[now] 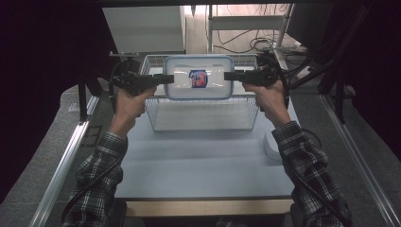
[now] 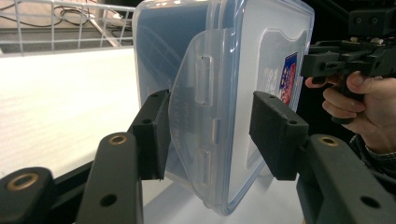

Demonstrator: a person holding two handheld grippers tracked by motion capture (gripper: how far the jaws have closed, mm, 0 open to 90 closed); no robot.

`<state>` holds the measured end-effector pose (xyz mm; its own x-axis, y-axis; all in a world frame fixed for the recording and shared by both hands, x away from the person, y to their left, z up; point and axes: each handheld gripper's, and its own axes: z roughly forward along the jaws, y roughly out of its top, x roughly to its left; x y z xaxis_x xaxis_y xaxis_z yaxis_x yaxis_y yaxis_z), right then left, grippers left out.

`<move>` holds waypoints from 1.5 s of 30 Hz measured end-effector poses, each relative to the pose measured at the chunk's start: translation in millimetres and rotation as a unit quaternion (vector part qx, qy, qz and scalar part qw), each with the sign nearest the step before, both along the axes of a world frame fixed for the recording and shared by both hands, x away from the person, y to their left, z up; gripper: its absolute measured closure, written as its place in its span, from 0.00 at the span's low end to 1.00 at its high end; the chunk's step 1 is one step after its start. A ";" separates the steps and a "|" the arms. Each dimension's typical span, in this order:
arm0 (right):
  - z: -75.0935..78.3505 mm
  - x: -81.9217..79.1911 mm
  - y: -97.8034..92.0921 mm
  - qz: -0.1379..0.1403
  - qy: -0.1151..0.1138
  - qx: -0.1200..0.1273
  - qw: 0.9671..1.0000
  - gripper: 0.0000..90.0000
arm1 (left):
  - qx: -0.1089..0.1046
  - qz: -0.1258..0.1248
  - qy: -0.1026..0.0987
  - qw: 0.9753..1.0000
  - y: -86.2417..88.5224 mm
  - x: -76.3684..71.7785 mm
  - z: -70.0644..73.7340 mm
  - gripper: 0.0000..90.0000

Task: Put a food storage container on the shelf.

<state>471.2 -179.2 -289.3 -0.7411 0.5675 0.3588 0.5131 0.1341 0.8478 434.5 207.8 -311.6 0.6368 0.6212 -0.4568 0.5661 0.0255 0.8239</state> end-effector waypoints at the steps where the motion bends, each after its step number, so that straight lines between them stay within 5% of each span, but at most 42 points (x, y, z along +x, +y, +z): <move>1: 0.9 2.6 0.3 -0.002 0.002 0.000 1.000 0.59 | 0.001 -0.001 0.001 1.000 0.2 3.6 -0.1 0.55; 7: -1.6 20.2 1.6 -0.018 0.008 -0.002 1.000 0.57 | -0.006 0.004 0.023 1.000 -1.6 21.7 -6.3 0.54; 18: -5.6 27.7 2.6 -0.030 0.006 -0.003 1.000 0.55 | 0.002 -0.003 0.016 1.000 -2.0 33.0 -9.5 0.53; 19: -5.5 27.2 3.0 -0.036 0.003 -0.007 0.999 0.57 | 0.012 0.000 0.014 1.000 -3.2 33.0 -9.2 0.53; 21: -7.3 24.3 10.7 -0.055 -0.019 -0.060 0.996 0.57 | 0.023 0.007 0.019 1.000 -5.4 34.4 -8.2 0.49; 24: -10.5 23.5 14.9 -0.065 -0.032 -0.077 0.994 0.58 | 0.016 0.010 0.031 0.999 -4.5 39.5 -9.8 0.47; 28: -11.1 26.7 11.7 -0.063 -0.018 -0.061 0.996 0.61 | 0.012 0.008 0.034 0.999 -3.7 45.2 -10.4 0.46; 33: -9.1 24.4 12.6 -0.073 -0.024 -0.081 0.994 0.69 | 0.027 0.018 0.045 0.998 -3.9 53.3 -9.3 0.40; 39: -7.1 26.4 15.8 -0.081 -0.021 -0.089 0.992 0.70 | 0.013 0.015 0.051 0.999 -1.6 59.2 -11.1 0.38; 42: -6.4 25.2 16.6 -0.086 -0.022 -0.089 0.992 0.73 | 0.061 0.064 0.028 0.996 -2.9 57.7 -4.3 0.33; 45: -4.9 24.7 19.4 -0.093 -0.027 -0.096 0.991 0.73 | 0.065 0.048 0.021 0.997 -6.0 57.1 -3.3 0.41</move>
<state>495.9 -159.8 -294.1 -0.6317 0.7504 0.1944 0.4995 0.2023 0.8424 491.6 201.8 -314.9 0.5540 0.7339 -0.3931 0.5996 -0.0242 0.7999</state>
